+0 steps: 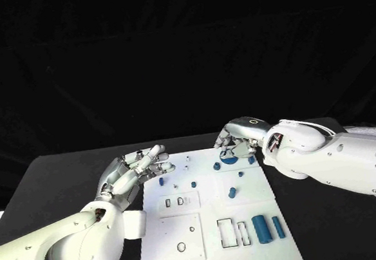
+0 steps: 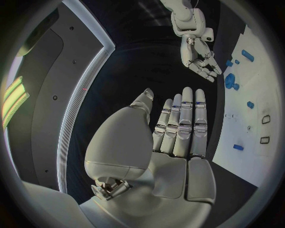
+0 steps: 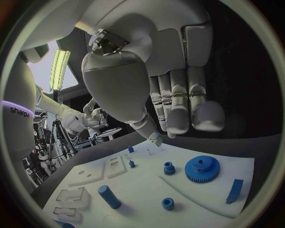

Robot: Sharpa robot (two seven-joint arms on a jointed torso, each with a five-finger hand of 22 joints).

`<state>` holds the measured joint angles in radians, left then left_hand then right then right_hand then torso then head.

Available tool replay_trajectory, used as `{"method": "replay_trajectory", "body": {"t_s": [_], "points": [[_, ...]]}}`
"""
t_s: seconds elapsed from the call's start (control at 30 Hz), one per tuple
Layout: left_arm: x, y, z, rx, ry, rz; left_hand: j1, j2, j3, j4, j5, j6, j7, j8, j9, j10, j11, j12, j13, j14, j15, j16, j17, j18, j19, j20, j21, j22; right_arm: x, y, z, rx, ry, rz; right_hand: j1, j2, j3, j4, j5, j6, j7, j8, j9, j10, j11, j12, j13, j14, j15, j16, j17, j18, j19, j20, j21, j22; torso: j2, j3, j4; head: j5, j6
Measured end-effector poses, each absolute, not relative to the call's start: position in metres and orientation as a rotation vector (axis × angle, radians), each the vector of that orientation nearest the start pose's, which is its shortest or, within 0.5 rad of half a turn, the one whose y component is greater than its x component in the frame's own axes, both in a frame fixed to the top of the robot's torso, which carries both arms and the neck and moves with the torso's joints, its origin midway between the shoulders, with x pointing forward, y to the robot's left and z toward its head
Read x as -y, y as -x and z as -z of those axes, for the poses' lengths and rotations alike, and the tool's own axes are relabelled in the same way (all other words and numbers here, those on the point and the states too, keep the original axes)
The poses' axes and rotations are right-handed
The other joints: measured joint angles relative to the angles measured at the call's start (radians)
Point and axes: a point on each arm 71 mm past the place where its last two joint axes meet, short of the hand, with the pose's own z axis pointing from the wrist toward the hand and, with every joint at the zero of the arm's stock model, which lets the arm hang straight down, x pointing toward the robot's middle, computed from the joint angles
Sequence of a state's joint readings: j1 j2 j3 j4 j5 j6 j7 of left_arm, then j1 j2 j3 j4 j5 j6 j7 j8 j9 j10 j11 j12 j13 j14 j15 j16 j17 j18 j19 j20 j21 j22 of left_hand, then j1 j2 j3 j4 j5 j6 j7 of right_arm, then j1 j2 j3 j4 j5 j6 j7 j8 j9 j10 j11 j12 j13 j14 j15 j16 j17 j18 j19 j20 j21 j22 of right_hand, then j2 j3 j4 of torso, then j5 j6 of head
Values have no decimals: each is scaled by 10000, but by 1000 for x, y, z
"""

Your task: Assemble the parts on the task board

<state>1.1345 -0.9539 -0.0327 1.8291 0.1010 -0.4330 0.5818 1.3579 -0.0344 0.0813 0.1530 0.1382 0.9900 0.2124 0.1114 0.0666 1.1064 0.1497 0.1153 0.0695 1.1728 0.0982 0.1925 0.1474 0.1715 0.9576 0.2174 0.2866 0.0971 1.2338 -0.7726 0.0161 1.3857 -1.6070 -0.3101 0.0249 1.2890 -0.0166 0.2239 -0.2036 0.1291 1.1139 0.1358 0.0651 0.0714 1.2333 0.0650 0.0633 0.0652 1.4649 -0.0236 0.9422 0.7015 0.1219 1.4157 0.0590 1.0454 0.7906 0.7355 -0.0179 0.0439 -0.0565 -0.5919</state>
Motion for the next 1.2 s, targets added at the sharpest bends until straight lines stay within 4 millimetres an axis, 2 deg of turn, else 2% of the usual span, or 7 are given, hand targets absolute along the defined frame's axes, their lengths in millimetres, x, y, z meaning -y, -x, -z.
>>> {"method": "replay_trajectory", "body": {"t_s": [0.07,0.13,0.17,0.37,0.53,0.63,1.2], "points": [[-186,-420,170,-12846,11866,17029,0,0,0,0,0,0,0,-52,0,0,0,-50,-5,22,21,0,13,1,0,0,0,-4,193,-518,153,-15197,3664,-5980,-33,-33,194,90,0,0,0,0,0,-57,-4,0,0,0,0,871,886,1,44,18,706,848,34,9,22,-2,11],[-186,-420,170,-12860,11910,17034,0,0,0,0,0,0,0,-52,0,0,0,-51,-11,36,35,-39,13,0,0,0,0,-17,191,-518,154,-15290,3830,-5831,-101,-101,298,194,0,-33,32,0,7,-131,68,0,0,37,38,1225,1222,-31,37,26,1034,1219,73,13,50,-2,22],[-186,-420,170,-12867,11931,17036,0,0,0,0,0,0,0,-52,0,-1,0,-51,-11,36,35,-39,13,0,0,0,0,-17,190,-519,154,-15329,3886,-5772,-71,-133,382,223,-20,-33,32,0,13,-165,70,0,0,30,44,1368,1356,-145,-3,65,1174,1378,89,17,58,1,24],[-186,-420,170,-12916,12083,17027,0,0,-56,-1,0,0,0,-93,-7,-4,4,-112,-10,36,36,-39,27,0,0,0,0,-28,188,-520,157,-15581,4148,-5433,-1,-407,749,536,-53,-33,32,0,34,-214,92,0,0,-3,77,2139,2125,-144,-104,166,1971,2303,180,25,105,-22,14],[-186,-420,171,-12954,12183,17007,0,0,-72,-14,0,0,1,-116,-9,-40,39,-118,-10,35,35,-64,39,0,0,0,0,-38,188,-520,159,-15773,4318,-5246,2,-515,926,713,-53,-33,32,0,45,-214,92,0,1,-3,76,2513,2532,-144,-103,165,2320,2740,244,28,111,-36,16],[-186,-420,171,-12977,12236,16995,0,0,-85,-27,0,0,1,-116,-9,-40,39,-156,-11,36,35,-79,45,0,-1,0,0,-44,187,-520,160,-15884,4407,-5149,7,-520,1009,796,-53,-33,32,0,46,-214,92,0,1,-3,76,2685,2729,-298,-104,165,2480,2958,270,29,117,-47,35],[-187,-420,172,-13086,12392,16931,0,0,-84,-27,0,-37,36,-157,-8,-76,74,-202,-10,35,35,-79,54,-1,-1,1,0,-53,182,-522,164,-16167,4721,-4906,49,-562,1202,989,-95,-33,32,1,65,-213,92,0,2,-3,76,2882,2949,-298,-103,165,2684,3261,389,11,165,-94,45]]}}
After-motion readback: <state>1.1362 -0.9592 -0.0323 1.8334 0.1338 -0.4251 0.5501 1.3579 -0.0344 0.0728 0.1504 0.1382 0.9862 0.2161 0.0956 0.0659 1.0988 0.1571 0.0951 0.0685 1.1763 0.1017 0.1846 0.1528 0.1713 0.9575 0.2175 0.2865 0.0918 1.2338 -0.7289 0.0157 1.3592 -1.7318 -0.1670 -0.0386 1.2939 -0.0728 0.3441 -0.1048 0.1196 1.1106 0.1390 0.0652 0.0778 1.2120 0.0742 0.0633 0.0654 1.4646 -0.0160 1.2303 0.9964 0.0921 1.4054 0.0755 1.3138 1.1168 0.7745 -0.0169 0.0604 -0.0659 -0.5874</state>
